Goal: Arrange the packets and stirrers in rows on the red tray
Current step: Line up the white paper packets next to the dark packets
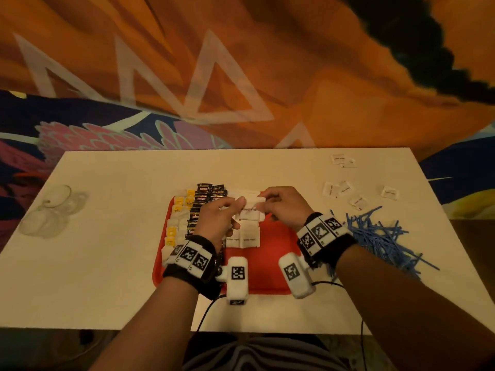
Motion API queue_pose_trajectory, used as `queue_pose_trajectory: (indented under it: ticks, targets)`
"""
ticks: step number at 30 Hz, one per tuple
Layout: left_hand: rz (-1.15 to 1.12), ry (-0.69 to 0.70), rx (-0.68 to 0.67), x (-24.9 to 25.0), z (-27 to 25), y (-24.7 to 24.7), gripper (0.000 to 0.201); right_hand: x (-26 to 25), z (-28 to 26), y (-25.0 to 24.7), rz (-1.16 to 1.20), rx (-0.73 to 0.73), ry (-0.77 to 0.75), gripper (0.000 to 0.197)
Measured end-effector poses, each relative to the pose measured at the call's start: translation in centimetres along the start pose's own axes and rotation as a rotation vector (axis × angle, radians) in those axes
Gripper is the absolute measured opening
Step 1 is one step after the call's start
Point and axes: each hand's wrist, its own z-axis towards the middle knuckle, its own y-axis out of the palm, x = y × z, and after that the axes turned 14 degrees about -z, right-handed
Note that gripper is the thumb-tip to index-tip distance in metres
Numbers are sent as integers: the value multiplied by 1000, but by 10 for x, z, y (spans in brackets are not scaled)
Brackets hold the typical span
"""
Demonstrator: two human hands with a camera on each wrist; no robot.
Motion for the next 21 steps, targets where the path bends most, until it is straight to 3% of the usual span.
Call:
queue_pose_trajectory:
  ticks: [3, 6, 10, 16, 21]
  targets:
    - [-2, 27, 46, -2, 5, -7, 24, 2, -2, 20, 145, -56, 77, 30]
    - [96, 69, 80, -9, 10, -23, 14, 10, -1, 45, 99, -10, 105, 44]
    - [132, 13, 167, -19, 14, -54, 10, 32, 5, 77, -28, 7, 194, 33]
    - [101, -100, 197, -36, 14, -105, 12, 64, 16, 114, -426, -70, 332, 29]
    - [101, -131, 201, -40, 9, -135, 12, 75, 30, 139, -494, -41, 394, 27]
